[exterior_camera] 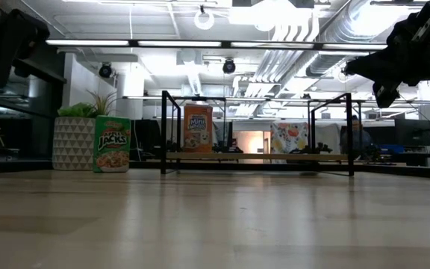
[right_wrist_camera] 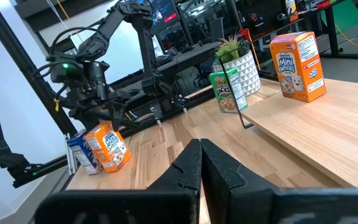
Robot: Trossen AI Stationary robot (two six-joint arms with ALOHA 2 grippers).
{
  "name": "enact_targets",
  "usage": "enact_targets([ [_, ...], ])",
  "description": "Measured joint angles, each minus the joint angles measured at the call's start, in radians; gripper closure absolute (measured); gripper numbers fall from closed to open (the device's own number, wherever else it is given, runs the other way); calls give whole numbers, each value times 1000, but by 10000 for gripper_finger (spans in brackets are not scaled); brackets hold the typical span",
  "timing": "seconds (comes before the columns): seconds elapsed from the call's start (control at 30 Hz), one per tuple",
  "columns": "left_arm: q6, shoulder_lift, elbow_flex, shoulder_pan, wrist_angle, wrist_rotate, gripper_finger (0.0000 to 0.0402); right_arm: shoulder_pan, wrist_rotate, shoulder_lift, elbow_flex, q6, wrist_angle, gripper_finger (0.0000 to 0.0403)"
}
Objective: Stack cereal on shelf
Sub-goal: Put the orange cereal box on the shelf aligned with the other orange cereal box
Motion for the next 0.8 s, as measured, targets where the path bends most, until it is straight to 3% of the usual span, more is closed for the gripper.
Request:
enact_targets([
  [0.33,63,0,0,57,-1,64,56,0,0,0,0,0,0,403],
  [0.8,66,0,0,66,-1,95,141,0,0,0,0,0,0,403],
])
